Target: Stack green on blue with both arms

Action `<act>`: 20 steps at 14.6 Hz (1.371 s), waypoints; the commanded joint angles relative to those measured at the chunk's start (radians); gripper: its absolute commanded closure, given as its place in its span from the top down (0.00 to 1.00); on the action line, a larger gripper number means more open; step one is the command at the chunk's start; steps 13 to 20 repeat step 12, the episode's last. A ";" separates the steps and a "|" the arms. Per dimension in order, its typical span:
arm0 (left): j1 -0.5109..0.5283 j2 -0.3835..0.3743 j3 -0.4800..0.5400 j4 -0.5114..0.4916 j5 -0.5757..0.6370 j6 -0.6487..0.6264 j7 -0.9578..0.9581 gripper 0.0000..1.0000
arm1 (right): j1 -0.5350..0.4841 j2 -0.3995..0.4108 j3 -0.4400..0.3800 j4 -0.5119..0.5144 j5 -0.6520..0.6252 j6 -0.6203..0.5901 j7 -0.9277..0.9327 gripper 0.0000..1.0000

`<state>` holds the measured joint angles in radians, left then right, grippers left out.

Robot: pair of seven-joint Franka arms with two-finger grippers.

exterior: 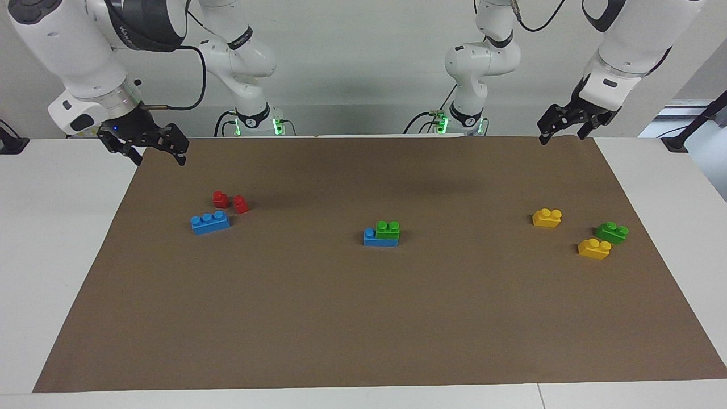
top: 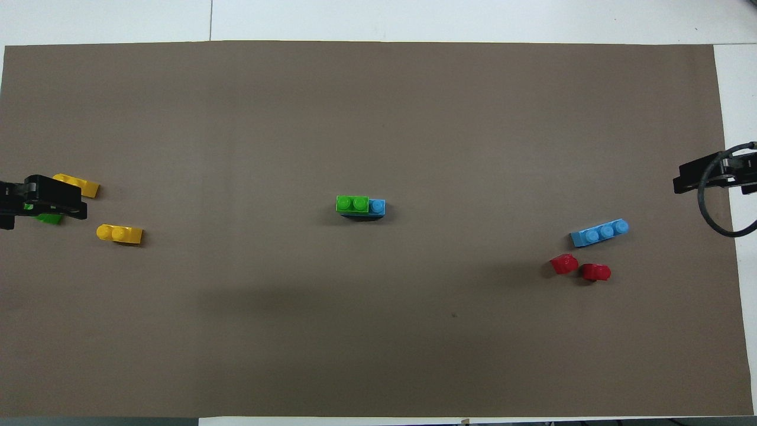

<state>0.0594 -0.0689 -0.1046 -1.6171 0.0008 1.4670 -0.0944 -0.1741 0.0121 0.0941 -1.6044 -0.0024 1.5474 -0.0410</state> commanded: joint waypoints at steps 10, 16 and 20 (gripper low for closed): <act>0.014 -0.028 0.002 -0.032 -0.039 0.021 0.110 1.00 | -0.013 0.014 0.010 0.020 -0.024 -0.009 -0.019 1.00; 0.014 -0.028 0.002 -0.032 -0.039 0.023 0.110 1.00 | -0.012 0.014 0.010 0.020 -0.024 -0.009 -0.017 1.00; 0.014 -0.028 0.002 -0.032 -0.039 0.023 0.110 1.00 | -0.012 0.014 0.010 0.020 -0.024 -0.009 -0.017 1.00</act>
